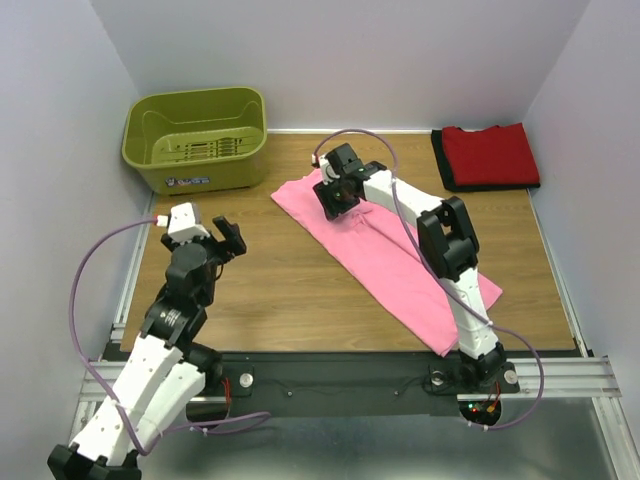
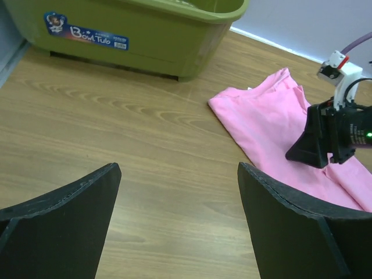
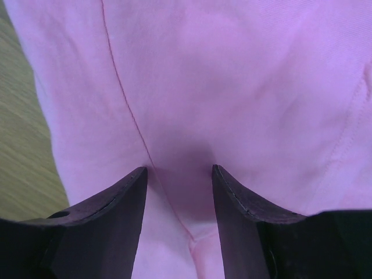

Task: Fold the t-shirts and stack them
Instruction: Fold the tshirt

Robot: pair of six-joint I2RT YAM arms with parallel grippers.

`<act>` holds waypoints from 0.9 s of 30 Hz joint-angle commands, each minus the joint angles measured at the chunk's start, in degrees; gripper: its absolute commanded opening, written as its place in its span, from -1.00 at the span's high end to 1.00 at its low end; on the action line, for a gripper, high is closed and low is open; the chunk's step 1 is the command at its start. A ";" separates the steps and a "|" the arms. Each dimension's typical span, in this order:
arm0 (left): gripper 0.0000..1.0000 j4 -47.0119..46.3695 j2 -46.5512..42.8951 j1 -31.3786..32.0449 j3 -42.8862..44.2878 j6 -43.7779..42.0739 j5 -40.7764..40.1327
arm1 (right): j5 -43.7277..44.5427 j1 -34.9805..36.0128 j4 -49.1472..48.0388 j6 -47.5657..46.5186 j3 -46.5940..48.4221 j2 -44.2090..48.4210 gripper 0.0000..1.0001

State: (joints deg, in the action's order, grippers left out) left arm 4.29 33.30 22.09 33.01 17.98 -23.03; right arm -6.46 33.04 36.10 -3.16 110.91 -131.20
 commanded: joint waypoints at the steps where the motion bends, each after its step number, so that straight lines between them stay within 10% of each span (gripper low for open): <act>1: -0.87 -4.03 -5.08 0.24 -3.21 1.97 -2.90 | 0.21 0.54 -2.17 -2.12 4.39 -2.30 -0.09; 13: -0.87 -5.35 -0.95 0.24 -3.13 1.27 -3.78 | 18.58 -2.88 -2.17 10.43 21.96 -18.29 -0.11; 21: -0.88 -5.53 -0.17 0.15 -3.31 1.27 -3.34 | 16.22 -12.55 -3.05 26.97 28.66 -22.96 -0.11; 27: -0.87 -5.79 1.33 0.15 -3.05 0.92 -2.03 | 11.13 -14.49 -5.77 22.24 29.45 -19.12 -0.12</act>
State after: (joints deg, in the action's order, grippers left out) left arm 1.50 34.28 22.11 29.36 19.16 -25.12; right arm 6.61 18.65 30.74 20.12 139.26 -151.52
